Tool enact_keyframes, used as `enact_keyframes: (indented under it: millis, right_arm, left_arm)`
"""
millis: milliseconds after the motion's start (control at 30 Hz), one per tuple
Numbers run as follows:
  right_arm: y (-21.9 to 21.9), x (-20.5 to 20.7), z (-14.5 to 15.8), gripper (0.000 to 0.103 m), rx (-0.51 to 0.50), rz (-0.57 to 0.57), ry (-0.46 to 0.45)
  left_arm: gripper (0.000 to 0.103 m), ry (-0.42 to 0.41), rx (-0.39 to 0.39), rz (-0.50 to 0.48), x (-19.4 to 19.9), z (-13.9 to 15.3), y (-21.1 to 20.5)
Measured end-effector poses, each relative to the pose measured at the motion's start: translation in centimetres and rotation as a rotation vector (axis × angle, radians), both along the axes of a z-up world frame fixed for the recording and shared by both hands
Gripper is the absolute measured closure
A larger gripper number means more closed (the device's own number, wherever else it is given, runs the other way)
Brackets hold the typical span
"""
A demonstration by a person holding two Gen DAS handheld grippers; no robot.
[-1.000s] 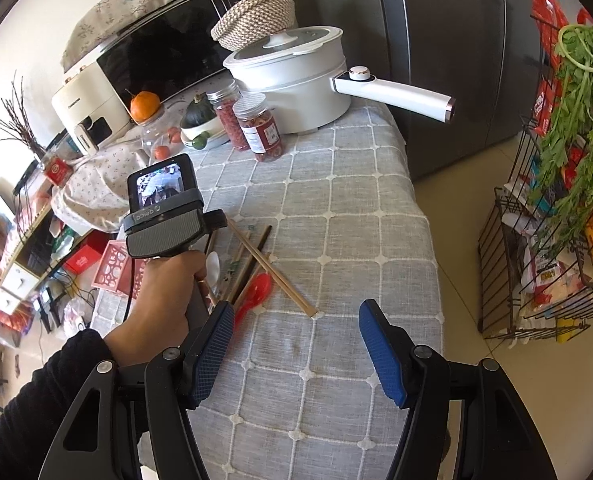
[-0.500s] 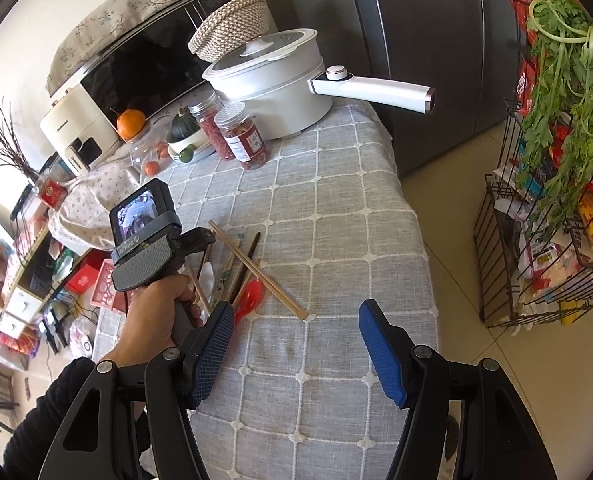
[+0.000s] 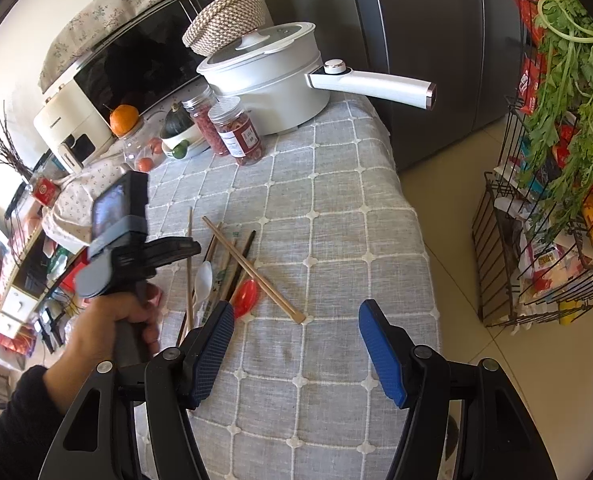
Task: Organize utensils
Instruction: 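Reach the left gripper down to a wooden chopstick and close on it, then lift the chopstick with the left gripper over the pink basket while the right gripper grasps another wooden chopstick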
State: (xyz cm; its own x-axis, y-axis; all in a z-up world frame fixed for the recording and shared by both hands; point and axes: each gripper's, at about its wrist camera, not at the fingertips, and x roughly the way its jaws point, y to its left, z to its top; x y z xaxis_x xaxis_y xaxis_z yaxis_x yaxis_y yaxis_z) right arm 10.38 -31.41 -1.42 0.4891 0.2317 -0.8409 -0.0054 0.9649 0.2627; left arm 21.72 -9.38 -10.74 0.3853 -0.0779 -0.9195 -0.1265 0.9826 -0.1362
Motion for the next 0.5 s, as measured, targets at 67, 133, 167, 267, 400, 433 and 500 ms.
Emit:
enact_keyframes:
  millis: [67,133,167,267,400,433,500]
  right_arm:
    - [0.5,0.4,-0.2,0.04,0.004,0.003,0.005]
    - [1.0,0.7,-0.3,0.042,-0.001,0.011,0.006]
    - [1.4,0.9,-0.4,0.045,-0.004,0.017,0.007]
    - [2.4,1.5,-0.8,0.051,-0.005,0.034,0.012]
    - [3.6,2.6,-2.0,0.06,0.01,0.055,0.038]
    - [4.0,2.9,-2.4,0.062,0.01,0.058,0.046]
    - [4.7,3.6,-3.1,0.067,0.011,0.064,0.058]
  left_arm:
    - [0.096,-0.031,-0.022,-0.044,-1.1,1.8,-0.1]
    - [0.096,-0.067,-0.049,-0.087,-2.4,3.7,0.0]
    - [0.096,-0.084,-0.06,-0.107,-3.1,4.6,0.1]
    - [0.096,-0.149,-0.082,-0.169,-5.5,7.4,1.0]
    - [0.096,-0.252,-0.098,-0.238,-9.3,10.7,2.9]
    - [0.096,-0.27,-0.106,-0.247,-10.0,11.2,3.4]
    - [0.096,-0.303,-0.132,-0.258,-11.6,11.9,4.9]
